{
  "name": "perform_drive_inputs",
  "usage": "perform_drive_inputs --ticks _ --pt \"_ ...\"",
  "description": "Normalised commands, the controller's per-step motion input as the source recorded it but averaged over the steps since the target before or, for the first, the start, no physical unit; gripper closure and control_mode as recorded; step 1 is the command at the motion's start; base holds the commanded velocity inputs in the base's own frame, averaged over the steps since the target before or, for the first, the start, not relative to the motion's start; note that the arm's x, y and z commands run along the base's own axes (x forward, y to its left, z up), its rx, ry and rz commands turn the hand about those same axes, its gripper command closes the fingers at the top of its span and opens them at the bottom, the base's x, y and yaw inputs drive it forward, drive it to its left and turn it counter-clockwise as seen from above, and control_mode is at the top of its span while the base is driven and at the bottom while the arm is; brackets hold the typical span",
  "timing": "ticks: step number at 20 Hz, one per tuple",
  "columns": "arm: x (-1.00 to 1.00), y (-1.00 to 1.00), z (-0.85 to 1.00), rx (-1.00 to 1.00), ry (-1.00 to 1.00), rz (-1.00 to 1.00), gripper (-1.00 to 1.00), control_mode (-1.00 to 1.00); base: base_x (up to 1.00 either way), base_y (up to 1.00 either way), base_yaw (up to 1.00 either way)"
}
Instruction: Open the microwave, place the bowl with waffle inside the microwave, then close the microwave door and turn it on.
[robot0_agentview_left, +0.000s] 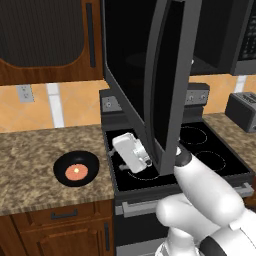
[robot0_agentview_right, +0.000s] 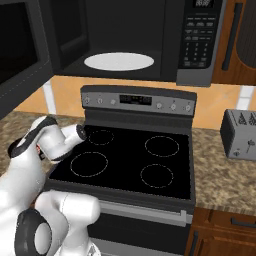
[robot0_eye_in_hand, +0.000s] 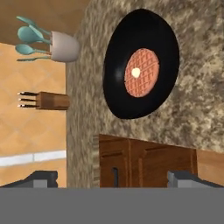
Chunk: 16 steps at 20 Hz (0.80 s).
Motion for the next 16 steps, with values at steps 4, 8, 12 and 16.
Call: perform_drive_inputs --ticks 4,8,12,16 --pt "0.33 0.52 -0.06 -0.06 0.03 0.00 -1.00 -1.00 0.00 0.00 0.00" --pt "0.43 0.32 -0.23 -0.04 0.06 0.00 -1.00 -1.00 0.00 0.00 0.00" --pt "0.59 0.18 -0.48 -0.03 0.11 0.00 -1.00 -1.00 0.00 0.00 0.00" --pt "0.46 0.04 -0.38 -0.02 0.05 0.00 -1.00 -1.00 0.00 0.00 0.00"
